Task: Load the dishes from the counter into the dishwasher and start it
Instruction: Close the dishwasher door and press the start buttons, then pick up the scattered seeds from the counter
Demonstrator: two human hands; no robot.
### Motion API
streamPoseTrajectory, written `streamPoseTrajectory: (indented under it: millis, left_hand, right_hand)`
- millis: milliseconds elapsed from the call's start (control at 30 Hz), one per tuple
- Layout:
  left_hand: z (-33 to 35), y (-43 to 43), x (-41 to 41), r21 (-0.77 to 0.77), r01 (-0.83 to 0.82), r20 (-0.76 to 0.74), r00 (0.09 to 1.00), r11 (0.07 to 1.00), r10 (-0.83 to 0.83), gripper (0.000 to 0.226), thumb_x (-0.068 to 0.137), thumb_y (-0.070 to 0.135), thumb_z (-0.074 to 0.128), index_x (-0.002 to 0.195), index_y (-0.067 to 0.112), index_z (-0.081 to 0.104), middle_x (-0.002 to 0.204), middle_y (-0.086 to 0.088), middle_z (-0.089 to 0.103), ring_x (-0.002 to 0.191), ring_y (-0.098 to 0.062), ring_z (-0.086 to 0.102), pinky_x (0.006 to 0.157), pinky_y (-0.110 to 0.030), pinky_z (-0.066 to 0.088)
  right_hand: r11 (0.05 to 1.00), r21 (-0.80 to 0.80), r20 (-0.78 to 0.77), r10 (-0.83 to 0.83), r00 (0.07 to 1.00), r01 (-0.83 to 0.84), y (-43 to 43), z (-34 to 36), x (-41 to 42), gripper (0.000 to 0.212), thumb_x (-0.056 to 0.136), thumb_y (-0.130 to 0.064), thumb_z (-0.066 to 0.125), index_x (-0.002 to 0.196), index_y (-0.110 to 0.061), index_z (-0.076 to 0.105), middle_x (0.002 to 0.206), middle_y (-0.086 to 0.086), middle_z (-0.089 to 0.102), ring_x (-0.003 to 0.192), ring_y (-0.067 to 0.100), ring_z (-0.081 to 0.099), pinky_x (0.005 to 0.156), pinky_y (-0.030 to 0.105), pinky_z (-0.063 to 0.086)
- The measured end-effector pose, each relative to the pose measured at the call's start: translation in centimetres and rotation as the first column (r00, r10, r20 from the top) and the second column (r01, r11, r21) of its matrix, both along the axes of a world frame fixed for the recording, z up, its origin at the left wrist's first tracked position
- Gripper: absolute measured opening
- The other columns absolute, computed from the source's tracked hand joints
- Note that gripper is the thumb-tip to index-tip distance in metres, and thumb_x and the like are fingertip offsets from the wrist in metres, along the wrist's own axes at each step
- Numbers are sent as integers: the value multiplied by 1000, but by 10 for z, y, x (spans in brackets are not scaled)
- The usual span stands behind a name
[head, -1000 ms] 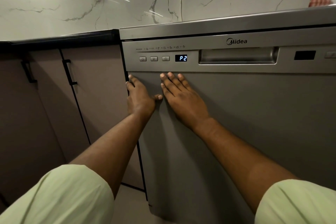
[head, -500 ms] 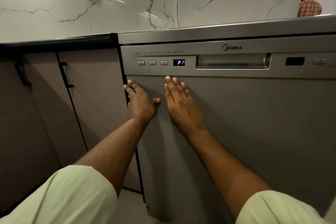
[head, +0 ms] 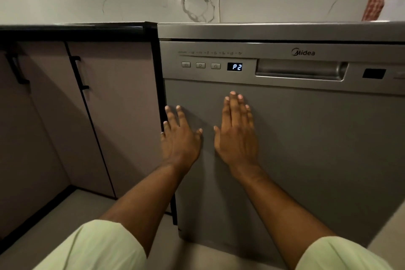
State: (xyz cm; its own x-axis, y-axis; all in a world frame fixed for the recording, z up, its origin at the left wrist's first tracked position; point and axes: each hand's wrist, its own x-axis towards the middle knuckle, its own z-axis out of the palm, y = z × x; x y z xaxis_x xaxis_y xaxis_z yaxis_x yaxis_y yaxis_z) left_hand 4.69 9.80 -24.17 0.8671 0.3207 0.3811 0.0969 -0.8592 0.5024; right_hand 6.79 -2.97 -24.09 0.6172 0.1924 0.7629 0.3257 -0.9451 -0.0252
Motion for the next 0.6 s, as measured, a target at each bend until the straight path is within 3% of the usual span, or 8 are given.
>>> streamPoseTrajectory:
  millis: [200, 400, 600]
  left_hand:
    - [45, -3, -25, 111, 39, -110, 994, 993, -27, 81, 102, 46, 43, 158, 14, -6, 164, -13, -17, 152, -33, 6, 122, -46, 18]
    - [91, 16, -77, 163, 31, -265, 964, 986, 13, 77, 103, 45, 42, 158, 16, -3, 163, -14, -19, 152, -34, 6, 121, -48, 18]
    - [150, 35, -149, 176, -3, -427, 901, 984, 79, 76, 103, 44, 41, 159, 17, -2, 163, -12, -20, 152, -34, 3, 122, -50, 15]
  right_hand:
    - [999, -23, -156, 23, 987, -27, 4, 28, -18, 75, 84, -16, 63, 147, 6, 30, 156, 25, 27, 147, 38, 21, 118, 47, 15]
    - [993, -56, -478, 65, 876, -105, 22, 76, -64, 77, 97, -27, 43, 155, -4, -3, 163, 16, -6, 151, 29, -10, 122, 41, -6]
    - [990, -56, -631, 68, 772, -133, 43, 137, -121, 85, 98, -37, 49, 154, -4, -6, 163, 14, -6, 151, 27, -9, 120, 39, -6]
